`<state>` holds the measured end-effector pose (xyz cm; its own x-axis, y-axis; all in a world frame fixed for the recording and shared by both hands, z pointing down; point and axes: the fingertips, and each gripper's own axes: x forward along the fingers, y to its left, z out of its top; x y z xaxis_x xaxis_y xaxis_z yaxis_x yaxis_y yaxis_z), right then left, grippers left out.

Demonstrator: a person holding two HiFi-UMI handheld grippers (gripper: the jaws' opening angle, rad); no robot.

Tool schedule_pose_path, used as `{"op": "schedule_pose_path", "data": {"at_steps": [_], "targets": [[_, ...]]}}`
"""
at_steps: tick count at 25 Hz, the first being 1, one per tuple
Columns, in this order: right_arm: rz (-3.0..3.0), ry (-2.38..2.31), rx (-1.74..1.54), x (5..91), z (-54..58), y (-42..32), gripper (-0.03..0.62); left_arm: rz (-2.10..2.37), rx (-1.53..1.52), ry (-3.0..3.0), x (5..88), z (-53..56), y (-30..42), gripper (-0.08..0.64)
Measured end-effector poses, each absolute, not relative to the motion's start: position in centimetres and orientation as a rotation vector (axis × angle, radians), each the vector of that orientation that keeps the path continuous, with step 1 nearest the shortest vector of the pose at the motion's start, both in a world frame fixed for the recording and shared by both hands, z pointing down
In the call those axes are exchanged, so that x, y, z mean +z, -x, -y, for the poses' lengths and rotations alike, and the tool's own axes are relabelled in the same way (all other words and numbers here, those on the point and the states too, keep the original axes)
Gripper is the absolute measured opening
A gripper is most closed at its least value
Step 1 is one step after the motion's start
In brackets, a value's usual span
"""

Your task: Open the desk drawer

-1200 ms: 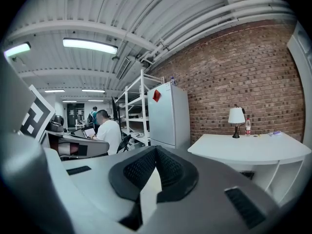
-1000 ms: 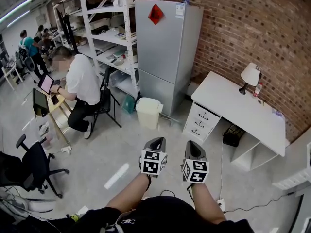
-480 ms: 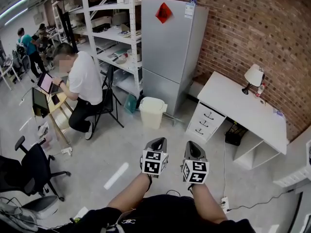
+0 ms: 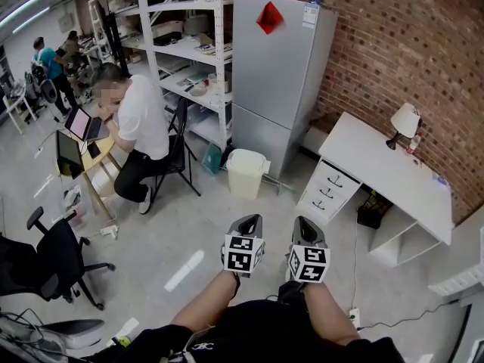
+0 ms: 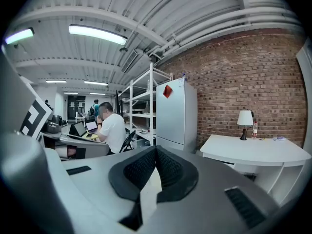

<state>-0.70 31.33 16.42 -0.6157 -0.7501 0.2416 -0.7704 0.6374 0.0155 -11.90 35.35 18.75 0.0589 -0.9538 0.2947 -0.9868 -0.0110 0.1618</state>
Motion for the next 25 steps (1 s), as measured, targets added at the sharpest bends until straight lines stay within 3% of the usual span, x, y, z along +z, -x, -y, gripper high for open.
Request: {"op": "schedule_pose_path", "data": {"at_steps": [12,25], "targets": [[2.665,-1.289,0.156,16.7,-25.4,1.2,0.000,1.992,0.193,-2.005,19.4,-31.1,13.1,-0.003],[2.692,-1.267,0.190,17.8,-8.2,0.7,0.000,2.027,0.205,-1.941,20.2,-15.2,12.2,-0.003]]}}
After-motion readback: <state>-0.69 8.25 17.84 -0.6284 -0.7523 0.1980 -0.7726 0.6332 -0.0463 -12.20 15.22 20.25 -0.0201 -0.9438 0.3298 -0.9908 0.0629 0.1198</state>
